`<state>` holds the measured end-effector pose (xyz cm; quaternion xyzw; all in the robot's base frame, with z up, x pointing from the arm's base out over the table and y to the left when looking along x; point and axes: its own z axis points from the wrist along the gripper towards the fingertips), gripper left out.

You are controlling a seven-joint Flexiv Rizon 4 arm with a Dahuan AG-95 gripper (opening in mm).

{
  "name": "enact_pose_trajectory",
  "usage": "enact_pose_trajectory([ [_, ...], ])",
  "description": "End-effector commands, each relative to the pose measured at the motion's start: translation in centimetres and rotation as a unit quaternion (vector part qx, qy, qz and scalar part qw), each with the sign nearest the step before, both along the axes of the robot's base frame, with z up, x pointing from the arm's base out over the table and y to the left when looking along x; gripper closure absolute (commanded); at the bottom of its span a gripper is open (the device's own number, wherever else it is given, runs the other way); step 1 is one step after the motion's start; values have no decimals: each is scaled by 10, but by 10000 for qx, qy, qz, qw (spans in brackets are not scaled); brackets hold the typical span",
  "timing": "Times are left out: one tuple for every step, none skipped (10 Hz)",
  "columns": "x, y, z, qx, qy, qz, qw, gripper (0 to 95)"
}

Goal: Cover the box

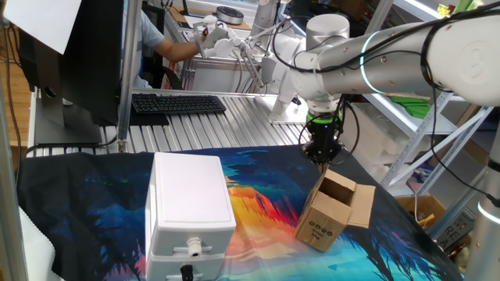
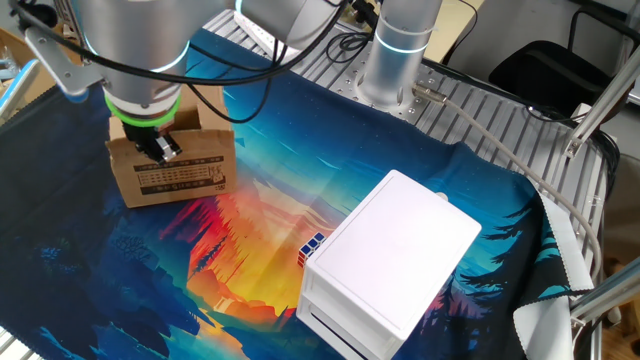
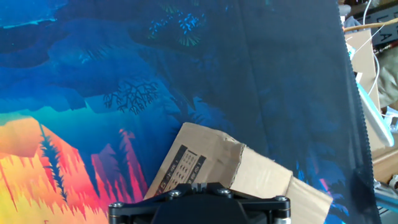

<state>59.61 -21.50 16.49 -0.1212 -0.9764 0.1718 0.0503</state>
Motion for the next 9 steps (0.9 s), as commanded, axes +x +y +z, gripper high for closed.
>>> enact_pose_trajectory([
  [3,-1,-2,22,-6,26,10000,950],
  [3,-1,-2,41,-39,15,10000,950],
  [3,-1,-2,79,-58,3,10000,950],
  [3,-1,-2,85,-63,-21,9999,950],
  [3,-1,-2,101,-38,-91,9999,950],
  [3,-1,-2,127,0,-122,9998,950],
  [3,-1,-2,141,-5,-139,9998,950],
  [3,-1,-2,152,-6,-147,9998,950],
  [3,-1,-2,241,-15,-197,9995,950],
])
